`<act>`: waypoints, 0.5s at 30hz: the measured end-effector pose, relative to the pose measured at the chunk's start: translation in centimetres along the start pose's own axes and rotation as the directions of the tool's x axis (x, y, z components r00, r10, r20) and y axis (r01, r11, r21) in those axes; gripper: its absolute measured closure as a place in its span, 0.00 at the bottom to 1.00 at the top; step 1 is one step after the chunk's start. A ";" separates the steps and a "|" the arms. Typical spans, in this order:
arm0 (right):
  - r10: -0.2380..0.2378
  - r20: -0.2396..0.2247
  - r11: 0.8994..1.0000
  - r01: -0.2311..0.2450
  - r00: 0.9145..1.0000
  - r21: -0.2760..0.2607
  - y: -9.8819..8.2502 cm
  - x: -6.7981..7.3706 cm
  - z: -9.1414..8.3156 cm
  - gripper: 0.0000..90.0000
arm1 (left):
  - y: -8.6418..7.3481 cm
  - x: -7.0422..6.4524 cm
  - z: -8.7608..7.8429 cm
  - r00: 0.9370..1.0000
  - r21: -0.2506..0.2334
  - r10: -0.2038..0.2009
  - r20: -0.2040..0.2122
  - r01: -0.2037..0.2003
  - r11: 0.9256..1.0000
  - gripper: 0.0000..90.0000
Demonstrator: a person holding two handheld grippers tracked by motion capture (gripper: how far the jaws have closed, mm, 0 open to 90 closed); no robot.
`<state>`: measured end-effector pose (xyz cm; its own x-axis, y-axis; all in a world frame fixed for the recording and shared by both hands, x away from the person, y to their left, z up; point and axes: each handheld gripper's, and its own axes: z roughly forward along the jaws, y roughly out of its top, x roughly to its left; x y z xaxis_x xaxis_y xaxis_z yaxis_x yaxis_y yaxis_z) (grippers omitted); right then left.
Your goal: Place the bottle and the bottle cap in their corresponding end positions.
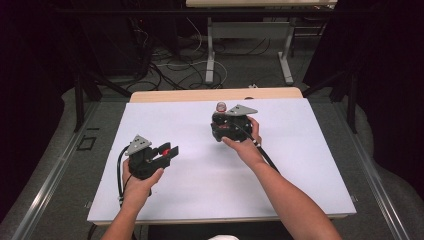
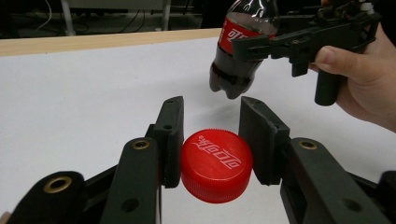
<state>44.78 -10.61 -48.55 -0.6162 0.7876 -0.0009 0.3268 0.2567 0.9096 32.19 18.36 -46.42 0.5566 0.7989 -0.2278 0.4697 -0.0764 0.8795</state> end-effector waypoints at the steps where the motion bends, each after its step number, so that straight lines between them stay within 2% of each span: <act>1: 0.002 0.004 1.000 -0.002 1.000 0.009 -0.1 0.1 0.2 0.33 | 0.0 0.1 0.0 1.000 0.004 0.003 -0.002 -0.003 1.000 0.69; 15: 0.010 0.027 0.999 -0.011 1.000 0.036 -1.8 -0.2 2.6 0.33 | -0.2 0.6 -0.1 1.000 0.007 -0.007 -0.015 0.007 1.000 0.69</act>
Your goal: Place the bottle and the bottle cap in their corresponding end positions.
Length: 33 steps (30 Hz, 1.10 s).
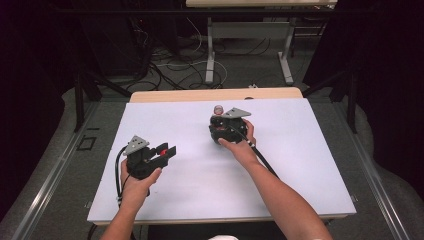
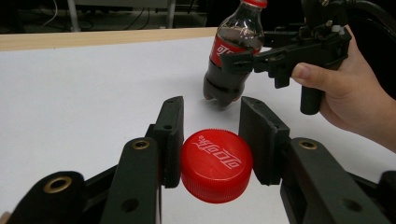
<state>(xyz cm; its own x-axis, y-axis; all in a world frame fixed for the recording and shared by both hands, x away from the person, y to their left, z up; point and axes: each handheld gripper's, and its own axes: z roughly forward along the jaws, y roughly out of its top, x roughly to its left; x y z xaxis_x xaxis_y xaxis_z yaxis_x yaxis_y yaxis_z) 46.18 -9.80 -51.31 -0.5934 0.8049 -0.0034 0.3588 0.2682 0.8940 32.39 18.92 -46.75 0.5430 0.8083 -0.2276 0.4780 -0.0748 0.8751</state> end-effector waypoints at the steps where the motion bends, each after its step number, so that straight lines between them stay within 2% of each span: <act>1: 0.000 0.004 1.000 0.000 1.000 0.023 -0.1 0.0 0.0 0.33 | 0.0 0.0 0.0 1.000 0.001 0.000 -0.001 0.000 1.000 0.69; 2: 0.013 0.007 1.000 -0.013 1.000 0.005 -0.3 0.1 0.2 0.33 | 0.0 0.0 0.0 1.000 0.003 0.000 -0.001 0.000 1.000 0.69; 5: 0.021 0.009 1.000 -0.021 1.000 0.006 -0.7 0.0 0.4 0.33 | -0.1 0.0 0.1 1.000 0.003 -0.001 -0.001 0.001 1.000 0.69; 6: 0.006 0.009 1.000 -0.006 1.000 0.003 -0.8 -0.1 0.4 0.33 | -0.1 0.1 0.0 1.000 0.012 0.005 0.000 -0.005 1.000 0.69; 11: 0.023 0.005 1.000 -0.023 1.000 0.016 -1.4 -0.2 0.3 0.33 | -0.2 0.1 0.3 1.000 0.010 -0.004 0.000 0.004 1.000 0.69; 17: 0.017 0.001 1.000 -0.017 1.000 -0.017 -2.1 -0.2 0.1 0.32 | -0.2 0.0 0.3 1.000 0.013 0.006 0.000 -0.006 1.000 0.69; 19: 0.018 -0.002 1.000 -0.018 1.000 -0.017 -2.1 -0.2 0.1 0.32 | -0.2 -0.1 0.4 1.000 0.011 -0.002 0.002 0.002 1.000 0.69; 23: 0.036 -0.008 0.999 -0.036 0.999 -0.021 -2.2 -0.2 0.1 0.31 | -0.2 -0.1 0.5 1.000 0.012 -0.003 0.003 0.003 1.000 0.69; 27: 0.048 -0.025 0.999 -0.048 0.999 -0.012 -2.2 -0.3 0.2 0.26 | -0.3 -0.1 0.5 1.000 0.010 -0.005 0.005 0.005 1.000 0.69; 33: 0.035 -0.020 0.999 -0.036 0.999 -0.017 -2.2 -0.1 0.3 0.17 | -0.3 0.0 0.6 1.000 0.013 -0.004 0.003 0.004 1.000 0.69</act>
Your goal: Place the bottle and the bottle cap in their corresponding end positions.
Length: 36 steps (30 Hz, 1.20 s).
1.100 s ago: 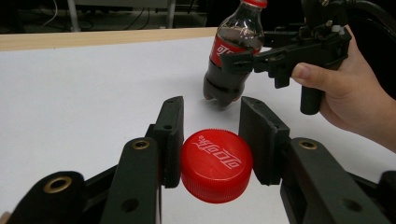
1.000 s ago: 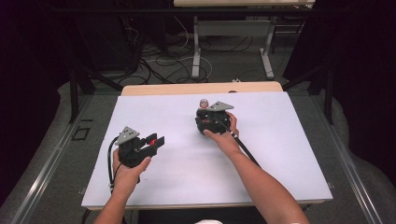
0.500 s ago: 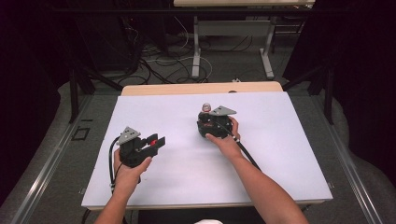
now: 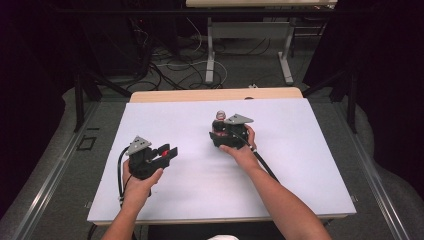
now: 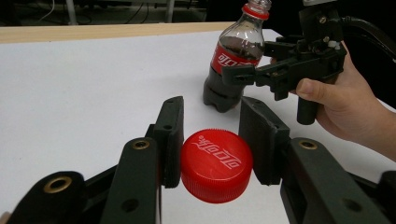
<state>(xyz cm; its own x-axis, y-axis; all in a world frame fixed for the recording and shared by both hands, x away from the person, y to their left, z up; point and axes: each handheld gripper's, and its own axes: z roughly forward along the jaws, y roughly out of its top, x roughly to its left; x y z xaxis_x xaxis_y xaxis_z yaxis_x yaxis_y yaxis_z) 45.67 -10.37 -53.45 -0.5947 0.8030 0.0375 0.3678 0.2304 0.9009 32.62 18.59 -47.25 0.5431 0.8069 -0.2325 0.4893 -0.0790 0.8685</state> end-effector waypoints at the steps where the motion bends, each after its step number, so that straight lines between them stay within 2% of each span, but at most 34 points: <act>1: 0.000 0.007 1.000 0.000 1.000 -0.006 0.0 0.1 0.0 0.17 | 0.0 0.0 0.0 1.000 0.001 0.000 -0.001 0.000 1.000 0.69; 8: 0.025 0.007 0.999 -0.025 1.000 -0.021 0.2 -0.1 -0.2 0.16 | 0.0 0.0 0.1 1.000 0.004 0.002 -0.003 -0.002 1.000 0.69; 12: 0.034 0.016 0.999 -0.034 0.999 -0.025 0.3 -0.1 -0.5 0.05 | -0.1 0.0 0.2 1.000 0.004 -0.002 -0.004 0.002 1.000 0.69; 15: 0.033 0.021 0.999 -0.032 0.999 -0.026 0.4 -0.1 -0.8 0.02 | -0.1 0.1 0.2 1.000 0.009 0.004 -0.003 -0.004 1.000 0.69; 16: 0.031 0.026 0.999 -0.030 0.999 -0.011 0.6 -0.1 -1.1 0.00 | -0.1 0.0 0.2 1.000 0.008 -0.003 -0.002 0.003 1.000 0.69; 17: 0.037 0.029 0.999 -0.036 0.999 -0.030 0.6 -0.1 -1.1 0.00 | -0.1 0.0 0.2 1.000 0.009 -0.003 -0.002 0.003 1.000 0.69; 23: 0.048 0.038 0.999 -0.048 0.998 -0.010 1.0 0.0 -2.0 0.00 | -0.1 0.1 0.2 1.000 0.019 -0.002 0.000 0.002 1.000 0.69; 27: 0.058 0.032 0.998 -0.059 0.998 0.005 1.4 0.2 -3.2 0.00 | -0.1 0.1 0.3 1.000 0.025 0.001 -0.002 -0.001 1.000 0.69; 32: 0.016 0.011 1.000 -0.016 1.000 0.014 2.1 0.4 -4.9 0.00 | -0.1 0.1 0.4 1.000 0.025 0.005 0.000 -0.005 1.000 0.69; 36: 0.003 0.005 1.000 -0.003 1.000 0.021 2.2 0.6 -6.7 0.00 | -0.1 0.1 0.6 1.000 0.024 0.006 0.002 -0.006 1.000 0.69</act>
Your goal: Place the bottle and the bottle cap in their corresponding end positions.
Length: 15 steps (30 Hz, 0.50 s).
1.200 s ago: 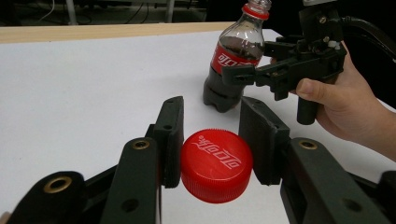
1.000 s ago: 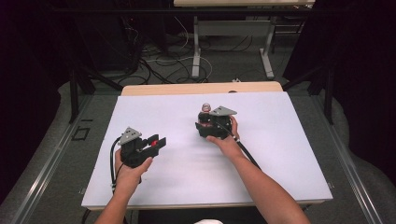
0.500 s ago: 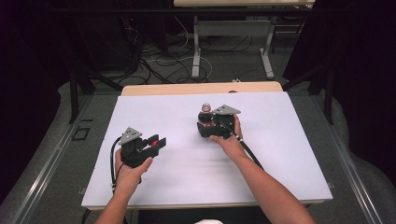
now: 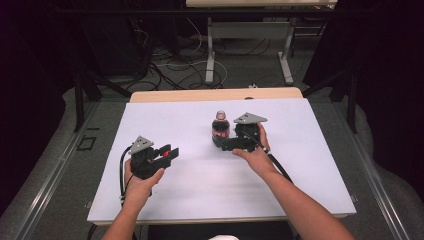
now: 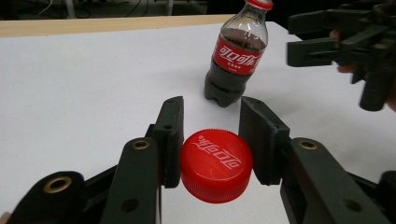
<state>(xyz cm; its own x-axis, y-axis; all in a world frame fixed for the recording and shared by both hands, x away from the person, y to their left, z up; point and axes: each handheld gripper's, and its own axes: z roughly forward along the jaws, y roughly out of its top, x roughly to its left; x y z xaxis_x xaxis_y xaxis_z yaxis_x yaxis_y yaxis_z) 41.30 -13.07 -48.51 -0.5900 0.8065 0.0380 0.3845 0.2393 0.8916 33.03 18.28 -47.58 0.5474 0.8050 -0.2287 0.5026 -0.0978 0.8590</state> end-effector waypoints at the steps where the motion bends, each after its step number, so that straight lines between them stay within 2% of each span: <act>1: -0.010 0.001 1.000 0.010 1.000 0.000 0.0 0.0 -0.5 0.00 | 0.0 -0.1 0.0 1.000 0.007 -0.001 -0.001 0.001 1.000 0.69; 8: -0.089 0.022 0.996 0.089 0.996 0.001 -1.7 -0.2 -4.0 0.00 | 0.2 -0.7 0.5 1.000 0.005 0.006 0.017 -0.006 1.000 0.69; 12: -0.088 0.029 0.996 0.087 0.996 0.024 -2.6 -0.5 -5.7 0.00 | 0.3 -1.3 1.4 0.999 0.009 0.022 0.033 -0.022 1.000 0.69; 15: -0.059 0.024 0.998 0.058 0.998 0.015 -3.4 -0.9 -7.0 0.00 | 0.1 -2.1 2.3 0.998 0.022 0.035 0.049 -0.036 0.999 0.69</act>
<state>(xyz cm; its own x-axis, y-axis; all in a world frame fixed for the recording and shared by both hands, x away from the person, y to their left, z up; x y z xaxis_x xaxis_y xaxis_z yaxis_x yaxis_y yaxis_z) 35.58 -18.43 -48.40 -0.5940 0.8040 -0.0254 0.3603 0.2941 0.8853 33.49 15.21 -48.07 0.5971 0.7712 -0.2208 0.4971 -0.1397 0.8564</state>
